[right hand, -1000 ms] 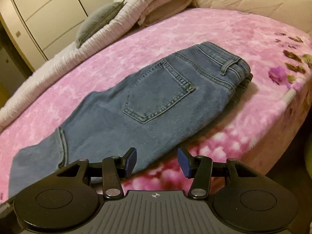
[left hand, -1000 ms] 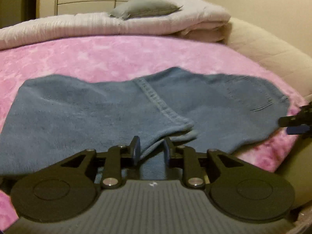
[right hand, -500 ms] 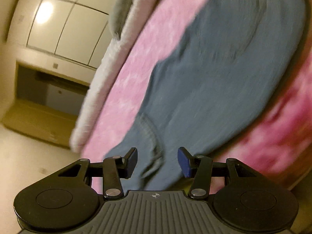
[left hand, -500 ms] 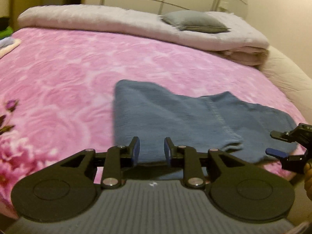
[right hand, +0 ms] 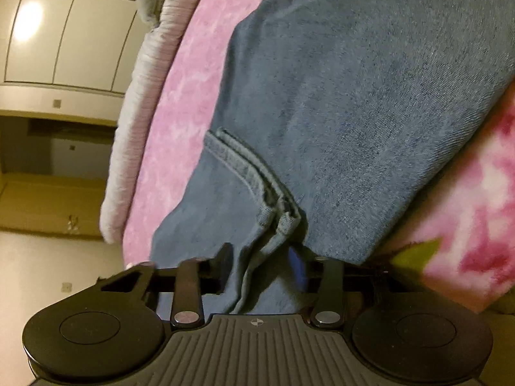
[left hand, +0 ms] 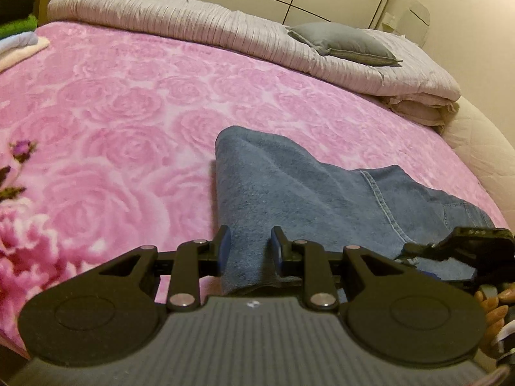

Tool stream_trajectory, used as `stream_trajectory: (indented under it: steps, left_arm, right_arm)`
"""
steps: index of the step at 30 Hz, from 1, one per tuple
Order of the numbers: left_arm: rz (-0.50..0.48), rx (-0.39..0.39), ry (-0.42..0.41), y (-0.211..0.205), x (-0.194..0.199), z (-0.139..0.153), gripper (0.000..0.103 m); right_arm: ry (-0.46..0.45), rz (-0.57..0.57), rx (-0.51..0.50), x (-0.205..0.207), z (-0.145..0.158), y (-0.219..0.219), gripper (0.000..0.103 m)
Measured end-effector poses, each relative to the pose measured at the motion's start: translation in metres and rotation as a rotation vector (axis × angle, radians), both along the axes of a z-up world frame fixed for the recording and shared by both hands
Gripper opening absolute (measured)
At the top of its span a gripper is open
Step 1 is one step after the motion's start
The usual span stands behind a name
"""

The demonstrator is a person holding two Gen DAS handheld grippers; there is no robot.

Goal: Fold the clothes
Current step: 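Grasp the waistband belt loop with the right gripper and fold it over the hems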

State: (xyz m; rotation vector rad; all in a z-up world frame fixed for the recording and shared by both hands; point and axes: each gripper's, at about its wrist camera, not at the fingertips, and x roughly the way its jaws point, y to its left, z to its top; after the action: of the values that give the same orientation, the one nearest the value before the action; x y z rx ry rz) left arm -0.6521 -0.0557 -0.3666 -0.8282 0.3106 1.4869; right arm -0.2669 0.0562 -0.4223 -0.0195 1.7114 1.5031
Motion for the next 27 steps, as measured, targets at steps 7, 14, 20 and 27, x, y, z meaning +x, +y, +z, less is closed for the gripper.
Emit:
stream_trajectory:
  steps: [7,14,20,27]
  left_arm:
    - [-0.009,-0.005,0.022,0.000,0.001,0.004,0.022]
    - [0.001,-0.010,0.005,0.002,-0.001,0.008,0.021]
    - [-0.037,0.020,-0.053,0.011,0.003,0.023,0.021]
    - [-0.171,-0.016,-0.071,0.044,0.045,0.013,0.021]
  right_arm:
    - [0.005,-0.046,0.031,-0.004,-0.005,-0.003,0.028]
    - [-0.039,-0.026,0.119,-0.012,-0.002,0.000,0.007]
    - [-0.155,-0.043,0.455,0.019,0.056,-0.018,0.005]
    - [-0.370,-0.260,0.461,0.127,0.060,-0.031,0.005]
